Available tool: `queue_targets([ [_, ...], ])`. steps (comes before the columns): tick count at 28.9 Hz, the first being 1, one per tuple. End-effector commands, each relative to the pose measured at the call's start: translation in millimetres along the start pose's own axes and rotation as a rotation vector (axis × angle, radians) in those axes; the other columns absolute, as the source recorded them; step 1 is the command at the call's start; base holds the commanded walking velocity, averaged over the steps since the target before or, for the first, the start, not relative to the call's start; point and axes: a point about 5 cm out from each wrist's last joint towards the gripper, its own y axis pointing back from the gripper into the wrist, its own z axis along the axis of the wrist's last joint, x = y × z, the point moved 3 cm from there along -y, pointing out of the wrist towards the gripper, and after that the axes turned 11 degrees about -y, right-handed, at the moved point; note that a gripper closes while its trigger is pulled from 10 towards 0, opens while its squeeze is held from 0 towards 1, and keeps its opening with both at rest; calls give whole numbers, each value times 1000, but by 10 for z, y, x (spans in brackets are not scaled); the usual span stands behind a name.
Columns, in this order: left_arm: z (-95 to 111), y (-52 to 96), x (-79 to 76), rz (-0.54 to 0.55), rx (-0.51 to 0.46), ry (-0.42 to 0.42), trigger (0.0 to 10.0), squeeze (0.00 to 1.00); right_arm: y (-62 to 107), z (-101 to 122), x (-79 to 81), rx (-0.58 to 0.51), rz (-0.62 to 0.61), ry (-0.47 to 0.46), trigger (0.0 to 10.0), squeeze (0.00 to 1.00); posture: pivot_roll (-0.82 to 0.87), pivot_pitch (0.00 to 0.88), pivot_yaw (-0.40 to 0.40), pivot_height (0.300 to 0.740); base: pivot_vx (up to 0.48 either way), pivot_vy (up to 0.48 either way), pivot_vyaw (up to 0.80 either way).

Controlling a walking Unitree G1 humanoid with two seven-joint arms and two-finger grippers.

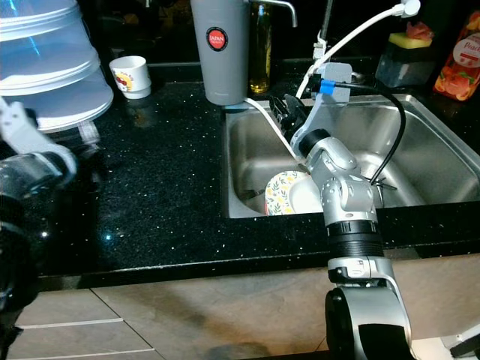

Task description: Kitchen organization

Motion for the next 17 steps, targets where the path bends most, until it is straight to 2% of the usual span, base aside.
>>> queue_targets([
  [1, -53, -24, -46, -25, 25, 55, 0, 0, -12, 44, 8, -4, 6, -19, 10000, 0, 60, 135, 54, 740, 0, 0, 0],
  [2, -53, -24, -46, -25, 25, 55, 0, 0, -12, 44, 8, -4, 6, -19, 10000, 0, 60, 135, 54, 740, 0, 0, 0],
  [4, -157, -66, -172, -85, 69, 84, 0, 0, -10, 49, 8, -6, 7, -23, 10000, 0, 59, 136, 56, 740, 0, 0, 0],
  [6, -273, -96, -318, -156, 116, 63, 0, 0, -8, 56, 7, -8, 6, -26, 10000, 0, 57, 137, 58, 740, 0, 0, 0],
  [7, -273, -96, -318, -156, 116, 63, 0, 0, -8, 56, 7, -8, 6, -26, 10000, 0, 57, 137, 58, 740, 0, 0, 0],
  [8, -276, -106, -386, -186, 94, -34, 0, 0, -7, 61, 7, -10, 6, -27, 10000, 0, 56, 137, 58, 740, 0, 0, 0],
  [10, -274, -91, -621, -277, 9, -411, 0, 0, -5, 80, -2, -20, 1, -33, 10000, 0, 56, 137, 58, 740, 0, 0, 0],
  [11, -294, -71, -769, -337, -20, -526, 0, 0, -4, 88, -6, -25, -2, -35, 10000, 0, 54, 140, 55, 740, 0, 0, 0],
  [12, -288, -46, -891, -388, -53, -571, 0, 0, -4, 96, -9, -31, -6, -39, 10000, 0, 54, 140, 55, 740, 0, 0, 0],
  [16, -220, 80, -1220, -554, -150, -606, 0, 0, -12, 110, -1, -48, -11, -69, 10000, 0, 58, 141, 51, 740, 0, 0, 0],
  [17, -227, 164, -1352, -652, -179, -629, 0, 0, -24, 111, 36, -54, -1, -90, 10000, 0, 61, 141, 52, 740, 0, 0, 0],
])
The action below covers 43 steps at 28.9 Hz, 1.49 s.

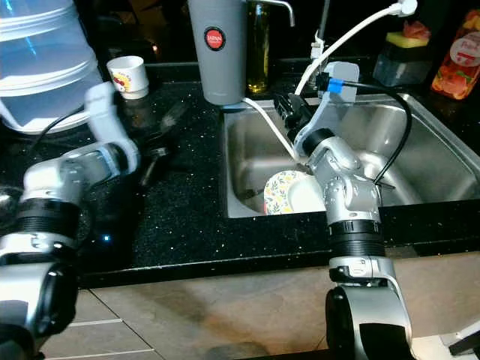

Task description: Kitchen organization

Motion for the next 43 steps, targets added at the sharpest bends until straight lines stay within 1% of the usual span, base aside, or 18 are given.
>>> queue_targets([
  [1, 140, 21, -241, -163, -87, -51, 0, 0, -35, 61, 99, -27, 26, -48, 10000, 0, 60, 141, 52, 740, 0, 0, 0],
  [2, 140, 21, -241, -163, -87, -51, 0, 0, -35, 61, 99, -27, 26, -48, 10000, 0, 60, 141, 52, 740, 0, 0, 0],
  [5, 230, 68, -433, -286, -144, -119, 0, 0, -58, 57, 222, -34, 69, -120, 10000, 0, 60, 141, 54, 740, 0, 0, 0],
  [6, 247, 75, -456, -302, -152, -127, 0, 0, -61, 56, 261, -34, 85, -148, 10000, 231, 60, 141, 54, 740, 0, 0, 0],
  [7, 257, 79, -469, -312, -155, -129, 0, 0, -61, 55, 285, -34, 94, -166, 10000, 231, 60, 141, 54, 740, 0, 0, 0],
  [8, 295, 100, -505, -340, -186, -139, 0, 0, -58, 53, 348, -33, 122, -217, 10000, 1000, 64, 140, 54, 740, 0, 0, 0],
  [14, 298, 177, -638, -452, -192, -132, 0, 0, -44, 50, 522, -20, 192, -331, 10000, 1000, 64, 135, 55, 740, 0, 0, 0],
  [15, 276, 179, -645, -450, -185, -152, 0, 0, -41, 69, 578, -21, 214, -367, 10000, 1000, 64, 135, 55, 740, 0, 0, 0],
  [16, 276, 179, -645, -450, -185, -152, 0, 0, -41, 69, 578, -21, 214, -367, 10000, 1000, 64, 135, 55, 740, 0, 0, 0],
  [18, 252, 177, -621, -424, -180, -172, 0, 0, -34, 122, 676, -24, 262, -439, 10000, 1000, 64, 135, 55, 740, 0, 0, 0],
  [19, 252, 177, -621, -424, -180, -172, 0, 0, -34, 122, 676, -24, 262, -439, 10000, 1000, 64, 135, 55, 740, 0, 0, 0],
  [20, 251, 184, -623, -425, -185, -165, 0, 0, -8, 133, 777, -2, 325, -477, 10000, 588, 58, 127, 52, 740, 0, 0, 0],
  [22, 251, 189, -630, -429, -187, -163, 0, 0, 8, 128, 818, 11, 351, -486, 10000, 588, 58, 127, 52, 740, 0, 0, 0],
  [23, 248, 191, -646, -436, -187, -159, 0, 0, 30, 113, 871, 26, 383, -488, 10000, 0, 59, 123, 49, 740, 0, 0, 0],
  [27, 249, 192, -667, -440, -196, -137, 0, 0, 109, 51, 1024, 78, 471, -493, 10000, 0, 59, 123, 49, 740, 0, 0, 0],
  [31, 256, 200, -647, -432, -200, -125, 0, 0, 153, -5, 1074, 115, 493, -474, 10000, 0, 58, 118, 49, 740, 0, 0, 0],
  [38, 277, 209, -682, -456, -212, -133, 0, 0, 174, -104, 1086, 175, 474, -418, 10000, 0, 58, 120, 49, 740, 0, 0, 0],
  [43, 244, 230, -803, -530, -196, -144, 0, 0, 160, -170, 1080, 202, 451, -389, 10000, 0, 60, 129, 49, 740, 0, 0, 0],
])
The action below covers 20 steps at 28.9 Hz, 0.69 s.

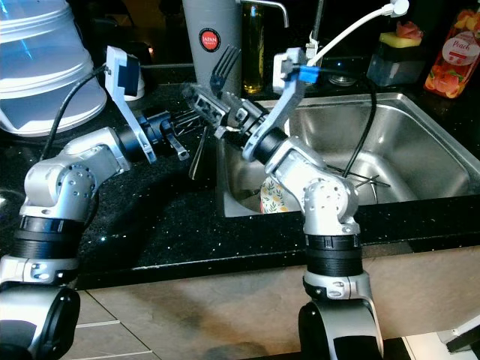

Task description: Kitchen organization

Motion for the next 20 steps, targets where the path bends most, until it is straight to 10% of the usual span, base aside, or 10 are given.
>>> queue_targets([
  [1, -37, -8, -97, -56, 11, 10, 0, 0, 1, -45, -3, 20, -11, 1, 2275, 0, 60, 129, 48, 740, 0, 0, 0],
  [2, -41, -8, -109, -64, 13, 12, 0, 0, 2, -43, -11, 17, -16, -3, 2275, 0, 60, 129, 48, 740, 0, 0, 0],
  [3, -48, -5, -125, -76, 19, 13, 0, 0, 6, -36, -21, 13, -19, -9, 0, 0, 60, 129, 48, 740, 0, 0, 0],
  [20, -46, 14, -83, -58, 25, -3, 0, 0, 35, 148, -141, -77, -83, -20, 0, 0, 54, 129, 48, 740, 0, 0, 0],
])
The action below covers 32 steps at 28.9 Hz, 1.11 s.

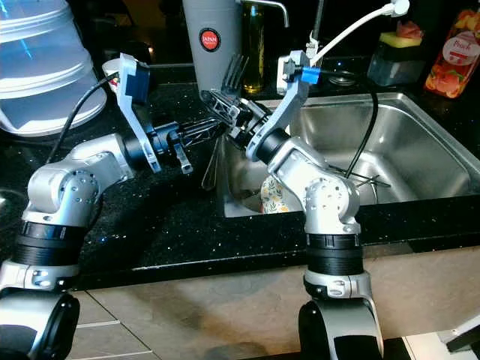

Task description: Kitchen organization

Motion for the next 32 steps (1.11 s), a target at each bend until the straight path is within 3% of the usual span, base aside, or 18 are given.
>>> queue_targets([
  [1, 16, 36, 24, 12, 9, -27, 0, 0, 6, 95, -28, -46, -24, 12, 0, 0, 54, 129, 48, 740, 0, 0, 0],
  [3, 16, 36, 31, 17, 9, -30, 0, 0, 6, 102, -31, -48, -26, 13, 0, 0, 54, 129, 48, 740, 0, 0, 0],
  [4, 18, 36, 129, 94, 14, -56, 4510, 275, 9, 158, -55, -74, -41, 22, 0, 0, 55, 130, 47, 740, 0, 0, 0],
  [5, 29, 41, 223, 166, 9, -66, 10000, 1000, 15, 219, -85, -101, -59, 38, 0, 0, 55, 130, 47, 740, 0, 0, 0],
  [8, 57, 61, 336, 249, -3, -78, 10000, 1000, 33, 330, -157, -143, -113, 98, 0, 0, 52, 131, 46, 740, 0, 0, 0],
  [9, 87, 94, 401, 296, -8, -100, 10000, 1000, 77, 476, -268, -195, -184, 161, 0, 0, 51, 130, 45, 740, 0, 0, 0],
  [12, 91, 120, 443, 331, -4, -114, 10000, 1000, 109, 545, -333, -214, -219, 183, 0, 0, 51, 131, 44, 740, 0, 0, 0],
  [13, 86, 132, 452, 336, -3, -107, 10000, 784, 126, 568, -361, -218, -239, 207, 0, 0, 51, 131, 44, 740, 0, 0, 0],
  [14, 77, 145, 456, 340, 2, -106, 10000, 0, 142, 579, -391, -214, -256, 240, 0, 0, 49, 132, 44, 740, 0, 0, 0],
  [20, 38, 136, 398, 308, 1, -95, 10000, 0, 181, 586, -514, -217, -327, 345, 0, 0, 48, 133, 42, 740, 0, 0, 0],
  [21, -11, 99, 324, 253, 20, -102, 10000, 0, 203, 562, -606, -208, -380, 454, 0, 0, 48, 133, 40, 740, 0, 0, 0],
  [24, -171, 37, 119, 118, 114, -147, 10000, 0, 229, 441, -727, -143, -429, 603, 0, 0, 48, 133, 38, 740, 0, 0, 0],
  [25, -235, 16, 15, 57, 146, -149, 10000, 0, 238, 369, -762, -119, -434, 623, 0, 0, 48, 133, 38, 740, 0, 0, 0],
  [27, -235, 16, 15, 57, 146, -149, 10000, 0, 238, 369, -762, -119, -434, 623, 0, 0, 48, 133, 38, 740, 0, 0, 0],
  [30, -373, -19, -202, -66, 209, -156, 10000, 0, 265, 210, -838, -70, -446, 656, 0, 0, 50, 131, 36, 740, 0, 0, 0],
  [32, -373, -19, -202, -66, 209, -156, 10000, 0, 265, 210, -838, -70, -446, 656, 0, 0, 50, 131, 36, 740, 0, 0, 0],
])
